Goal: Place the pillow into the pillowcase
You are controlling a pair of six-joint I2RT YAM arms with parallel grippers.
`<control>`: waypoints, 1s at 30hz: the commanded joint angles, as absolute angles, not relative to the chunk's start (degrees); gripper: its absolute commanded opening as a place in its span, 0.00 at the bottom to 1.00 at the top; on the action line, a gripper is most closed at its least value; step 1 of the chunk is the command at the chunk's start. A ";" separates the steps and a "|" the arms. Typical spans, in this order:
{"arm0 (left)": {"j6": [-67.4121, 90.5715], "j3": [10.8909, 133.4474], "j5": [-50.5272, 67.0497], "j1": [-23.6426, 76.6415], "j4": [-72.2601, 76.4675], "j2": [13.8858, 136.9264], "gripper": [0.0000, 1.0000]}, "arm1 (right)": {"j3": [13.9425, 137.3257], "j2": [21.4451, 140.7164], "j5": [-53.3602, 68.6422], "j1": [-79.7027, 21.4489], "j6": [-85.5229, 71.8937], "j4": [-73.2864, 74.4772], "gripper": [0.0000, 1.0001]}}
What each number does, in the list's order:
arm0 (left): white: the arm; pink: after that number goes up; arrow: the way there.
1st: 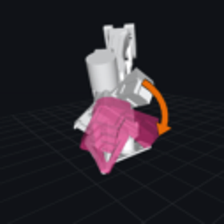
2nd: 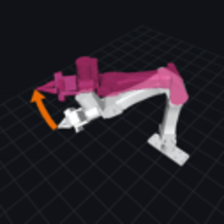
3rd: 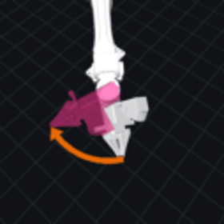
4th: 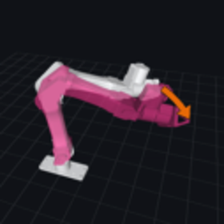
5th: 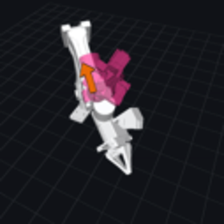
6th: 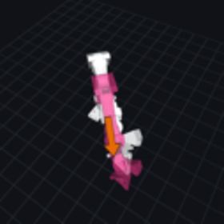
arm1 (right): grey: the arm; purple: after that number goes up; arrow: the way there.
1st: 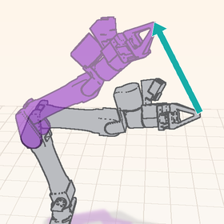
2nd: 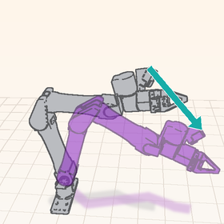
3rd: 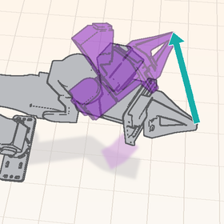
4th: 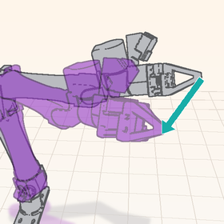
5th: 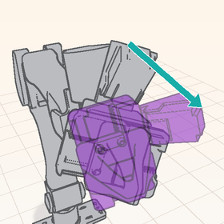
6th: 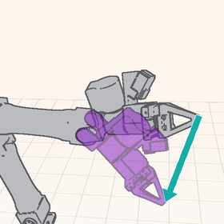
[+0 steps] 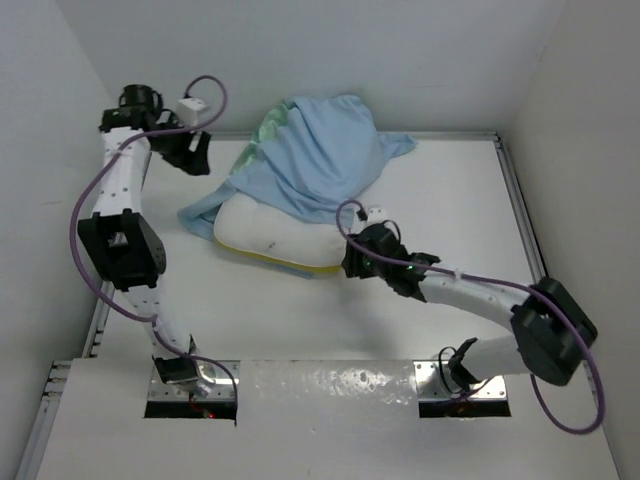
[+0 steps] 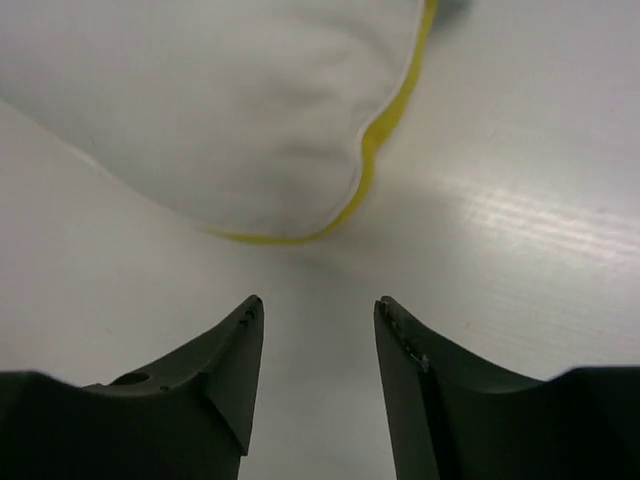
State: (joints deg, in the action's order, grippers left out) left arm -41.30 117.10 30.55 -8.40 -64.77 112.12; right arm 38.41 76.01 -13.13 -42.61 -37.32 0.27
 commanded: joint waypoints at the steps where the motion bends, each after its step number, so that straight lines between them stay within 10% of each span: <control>1: -39.47 113.30 24.61 -14.66 -62.76 113.81 0.75 | 39.46 79.19 -12.74 -45.44 -42.10 -1.05 0.49; 10: -41.31 99.33 30.56 -21.09 -55.03 116.36 1.00 | 54.56 82.78 -13.18 -43.16 -22.86 8.61 0.99; 26: -39.29 94.31 35.50 -18.37 -38.59 124.89 0.99 | 58.97 100.11 4.67 -33.66 -35.07 -3.70 0.99; 28: -40.07 94.66 38.91 -18.28 -39.72 125.50 0.88 | 58.01 97.40 -3.63 -37.25 -29.91 -3.25 0.99; 30: -42.18 94.75 40.69 -18.11 -43.31 125.86 0.47 | 57.22 92.93 -10.16 -43.81 -18.19 -3.60 0.99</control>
